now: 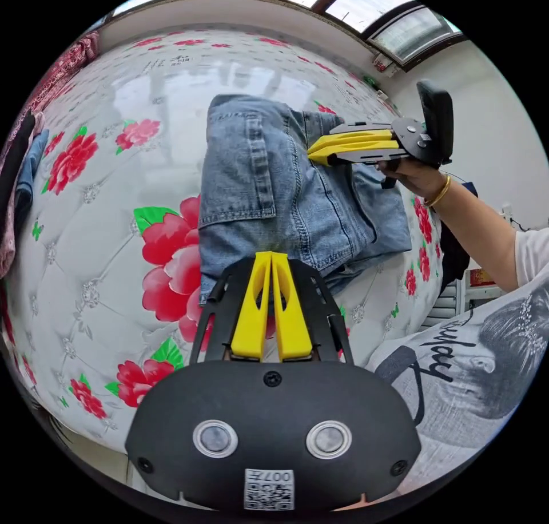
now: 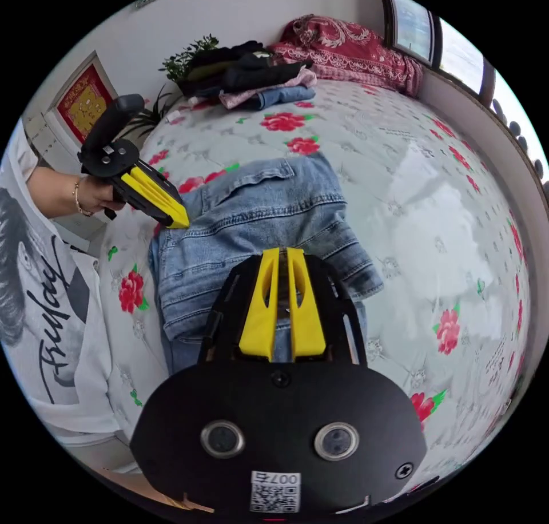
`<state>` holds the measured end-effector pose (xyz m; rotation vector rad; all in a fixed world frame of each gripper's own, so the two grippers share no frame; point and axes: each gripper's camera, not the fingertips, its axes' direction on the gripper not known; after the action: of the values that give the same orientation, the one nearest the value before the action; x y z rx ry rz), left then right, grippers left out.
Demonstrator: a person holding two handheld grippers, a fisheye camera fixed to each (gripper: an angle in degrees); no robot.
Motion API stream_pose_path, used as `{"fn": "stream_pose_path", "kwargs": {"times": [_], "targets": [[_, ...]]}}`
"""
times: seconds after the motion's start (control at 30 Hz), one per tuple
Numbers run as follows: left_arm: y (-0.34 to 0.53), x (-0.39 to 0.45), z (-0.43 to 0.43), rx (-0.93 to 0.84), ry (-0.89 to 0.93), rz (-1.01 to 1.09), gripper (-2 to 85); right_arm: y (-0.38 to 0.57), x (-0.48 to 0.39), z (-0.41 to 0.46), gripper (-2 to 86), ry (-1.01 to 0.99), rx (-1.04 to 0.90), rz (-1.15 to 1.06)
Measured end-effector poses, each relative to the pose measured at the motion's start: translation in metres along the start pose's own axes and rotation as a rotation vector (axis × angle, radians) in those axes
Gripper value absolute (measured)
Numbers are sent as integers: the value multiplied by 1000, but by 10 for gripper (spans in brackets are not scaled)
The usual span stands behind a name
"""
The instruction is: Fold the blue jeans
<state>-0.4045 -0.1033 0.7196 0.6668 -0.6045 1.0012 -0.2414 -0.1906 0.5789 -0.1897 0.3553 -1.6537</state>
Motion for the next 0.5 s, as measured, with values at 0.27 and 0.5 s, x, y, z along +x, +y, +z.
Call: {"fn": "stream_pose_path", "kwargs": {"times": [0.27,0.5], "targets": [[6,60,-14,112,4,87,-9,69,10,-77,23,-34,292,330],[-20,124,20,51,56,245,-8,254,19,-124,90,-42,335,877]]}}
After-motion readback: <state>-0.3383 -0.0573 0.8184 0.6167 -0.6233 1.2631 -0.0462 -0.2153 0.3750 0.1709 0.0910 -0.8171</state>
